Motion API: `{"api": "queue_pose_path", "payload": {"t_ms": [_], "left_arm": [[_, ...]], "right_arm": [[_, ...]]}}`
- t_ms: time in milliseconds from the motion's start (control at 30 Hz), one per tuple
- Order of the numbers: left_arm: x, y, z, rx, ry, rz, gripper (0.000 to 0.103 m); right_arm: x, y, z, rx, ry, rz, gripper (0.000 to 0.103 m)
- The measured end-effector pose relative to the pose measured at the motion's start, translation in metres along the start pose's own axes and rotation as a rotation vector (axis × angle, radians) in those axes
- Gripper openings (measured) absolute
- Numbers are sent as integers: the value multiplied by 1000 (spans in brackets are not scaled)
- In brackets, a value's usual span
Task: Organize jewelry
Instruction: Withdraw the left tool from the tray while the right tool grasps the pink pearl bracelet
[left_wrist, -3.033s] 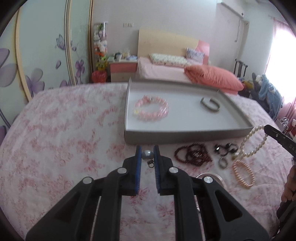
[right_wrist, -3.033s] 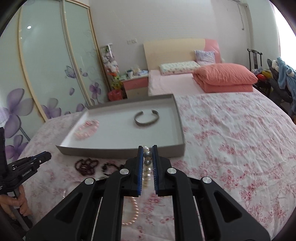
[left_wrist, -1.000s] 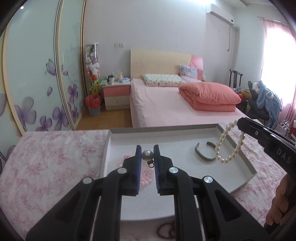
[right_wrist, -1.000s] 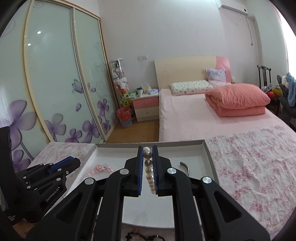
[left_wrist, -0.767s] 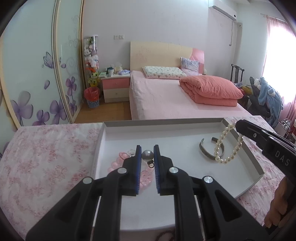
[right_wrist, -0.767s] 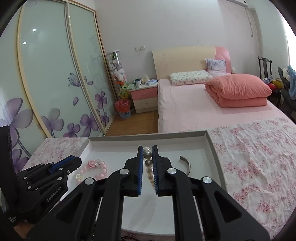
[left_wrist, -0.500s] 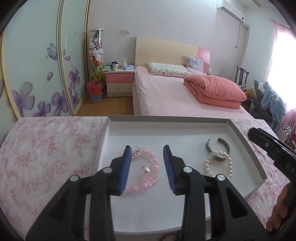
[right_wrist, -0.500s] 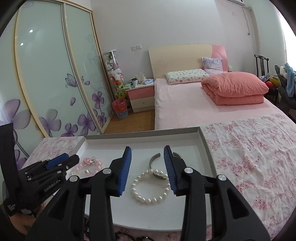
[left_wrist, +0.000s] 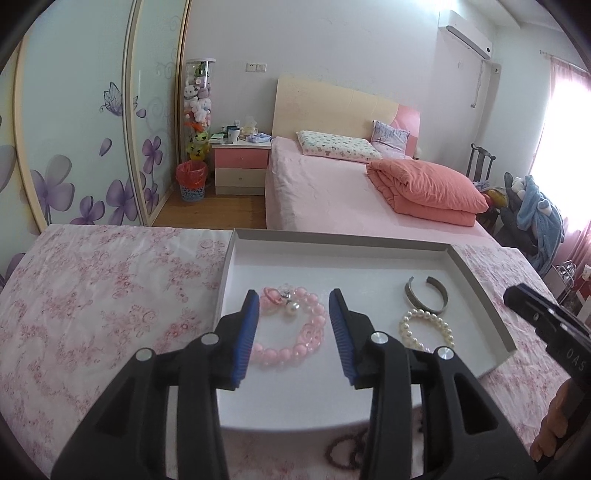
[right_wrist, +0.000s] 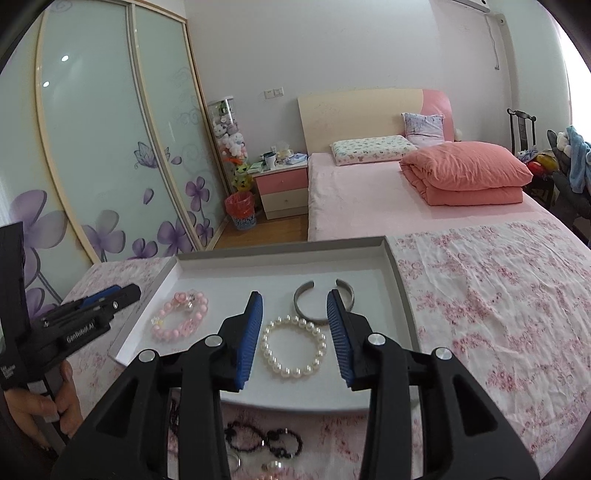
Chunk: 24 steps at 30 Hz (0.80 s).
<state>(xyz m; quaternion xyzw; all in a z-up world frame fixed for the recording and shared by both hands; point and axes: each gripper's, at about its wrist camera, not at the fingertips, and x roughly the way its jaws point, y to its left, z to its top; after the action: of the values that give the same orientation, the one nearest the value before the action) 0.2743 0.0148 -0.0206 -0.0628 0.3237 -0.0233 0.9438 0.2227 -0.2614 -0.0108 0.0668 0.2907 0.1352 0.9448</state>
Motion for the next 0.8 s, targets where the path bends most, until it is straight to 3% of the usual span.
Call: {"api": "queue_pose_path", "payload": {"t_ms": [500, 633, 800], "left_arm": [[-72, 12, -71, 59, 40, -42, 55], [-73, 8, -89, 66, 82, -52, 57], [-70, 0, -104, 80, 118, -60, 57]], "right_arm": [[-44, 5, -90, -93, 240, 39, 38], [-46, 7, -105, -98, 269, 42, 46], [-41, 17, -111, -148, 281, -6, 46]]}}
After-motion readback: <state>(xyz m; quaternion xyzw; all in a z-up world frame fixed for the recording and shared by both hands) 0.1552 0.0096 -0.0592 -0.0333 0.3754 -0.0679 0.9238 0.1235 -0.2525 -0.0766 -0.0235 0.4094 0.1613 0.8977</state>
